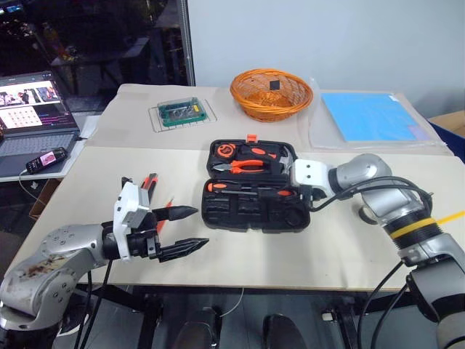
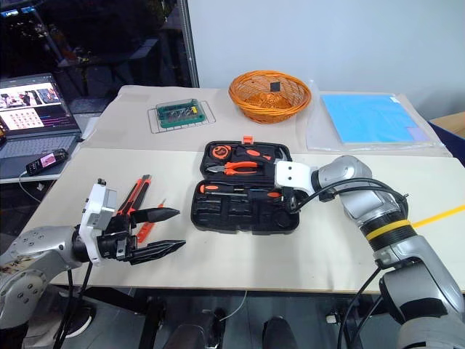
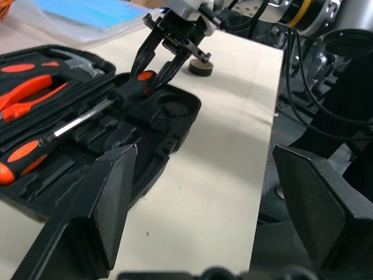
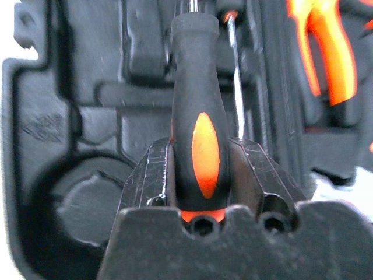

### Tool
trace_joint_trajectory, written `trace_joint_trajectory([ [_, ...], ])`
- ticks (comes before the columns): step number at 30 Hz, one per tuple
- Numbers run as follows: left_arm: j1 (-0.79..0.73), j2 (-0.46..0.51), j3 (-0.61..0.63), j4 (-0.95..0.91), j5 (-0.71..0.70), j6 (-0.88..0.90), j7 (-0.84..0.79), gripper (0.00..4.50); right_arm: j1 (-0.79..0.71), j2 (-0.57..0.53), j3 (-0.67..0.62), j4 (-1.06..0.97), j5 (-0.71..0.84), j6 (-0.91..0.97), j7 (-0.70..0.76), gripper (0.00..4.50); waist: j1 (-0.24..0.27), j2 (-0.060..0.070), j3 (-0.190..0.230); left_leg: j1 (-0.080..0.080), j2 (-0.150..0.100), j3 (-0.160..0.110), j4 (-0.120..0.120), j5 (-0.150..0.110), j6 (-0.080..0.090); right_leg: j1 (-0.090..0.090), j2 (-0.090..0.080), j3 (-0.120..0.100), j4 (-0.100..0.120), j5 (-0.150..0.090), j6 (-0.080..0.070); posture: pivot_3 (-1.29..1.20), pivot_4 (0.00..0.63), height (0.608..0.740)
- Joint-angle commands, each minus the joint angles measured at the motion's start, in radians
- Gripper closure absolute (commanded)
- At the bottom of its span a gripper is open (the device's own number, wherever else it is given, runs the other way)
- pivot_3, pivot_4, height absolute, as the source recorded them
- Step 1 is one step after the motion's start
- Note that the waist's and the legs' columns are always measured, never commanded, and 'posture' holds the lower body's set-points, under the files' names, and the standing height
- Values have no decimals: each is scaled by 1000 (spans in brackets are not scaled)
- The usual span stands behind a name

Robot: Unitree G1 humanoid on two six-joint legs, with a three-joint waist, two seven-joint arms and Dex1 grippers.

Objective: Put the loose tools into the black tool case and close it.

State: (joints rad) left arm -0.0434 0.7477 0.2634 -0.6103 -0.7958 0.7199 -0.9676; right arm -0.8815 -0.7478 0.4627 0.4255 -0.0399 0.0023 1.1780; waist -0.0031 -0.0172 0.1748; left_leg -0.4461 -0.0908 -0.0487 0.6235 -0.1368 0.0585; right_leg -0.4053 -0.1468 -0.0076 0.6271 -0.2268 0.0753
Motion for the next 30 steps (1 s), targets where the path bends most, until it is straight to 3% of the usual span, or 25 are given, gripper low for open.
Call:
trace_joint_trajectory([
  [1, 21, 8, 40, -57, -35, -25, 25, 509, -54, 17, 3, 104, -83, -66, 13, 3511, 0, 0, 0, 1, 0, 0, 0, 0, 0, 1, 0, 0, 0, 0, 0, 0, 150, 740],
  [9, 34, 15, 29, -55, -34, -48, 40, 509, -96, 49, 8, 220, -138, -75, 117, 3511, -2, 0, 0, 1, 0, 0, 0, 0, -2, 0, 1, 0, 1, 0, -1, 0, 150, 740],
  [11, 31, 19, 27, -52, -36, -50, 40, 509, -100, 63, 6, 228, -135, -72, 146, 2507, -1, 0, 0, 1, 0, 0, 0, 0, -2, 1, 1, 0, 1, 0, -1, 0, 150, 740],
  [14, 26, 24, 28, -46, -37, -50, 41, 509, -99, 62, -30, 207, -124, -92, 139, 1609, 0, 0, 0, 1, 0, 0, 0, -1, -2, 1, 1, 0, 1, 0, -1, 0, 150, 740],
  [20, 24, 20, 17, -37, -34, -55, 43, 509, -77, 46, -174, 118, 41, 13, 218, 1609, 0, 1, 0, 1, 0, 0, -1, -1, -3, 0, 1, 0, 1, 0, -1, 0, 150, 740],
  [21, 21, 18, 13, -35, -33, -56, 43, 509, -75, 46, -208, 100, 84, 77, 231, 2147, 0, 1, 1, 1, 0, 0, -1, -1, -3, 0, 1, 0, 1, -1, -1, 0, 150, 740],
  [25, 12, 20, 6, -27, -34, -59, 43, 509, -18, 48, -314, -47, 198, 316, 181, 3400, 1, 1, 1, 1, 0, -1, -1, -1, -3, 0, 1, 0, 2, -1, -2, 0, 150, 740],
  [28, 8, 24, 3, -20, -34, -61, 42, 509, 77, 114, -362, -170, 178, 416, -28, 4430, 1, 0, 0, 1, 0, -1, -2, -1, -3, 0, 1, 0, 2, -1, -2, 0, 150, 740],
  [30, 8, 25, 2, -15, -32, -64, 42, 509, 154, 163, -373, -267, 169, 450, -137, 4430, 1, 0, 0, 1, 1, 0, -2, -1, -3, -1, 1, 1, 2, -1, -2, 0, 150, 740],
])
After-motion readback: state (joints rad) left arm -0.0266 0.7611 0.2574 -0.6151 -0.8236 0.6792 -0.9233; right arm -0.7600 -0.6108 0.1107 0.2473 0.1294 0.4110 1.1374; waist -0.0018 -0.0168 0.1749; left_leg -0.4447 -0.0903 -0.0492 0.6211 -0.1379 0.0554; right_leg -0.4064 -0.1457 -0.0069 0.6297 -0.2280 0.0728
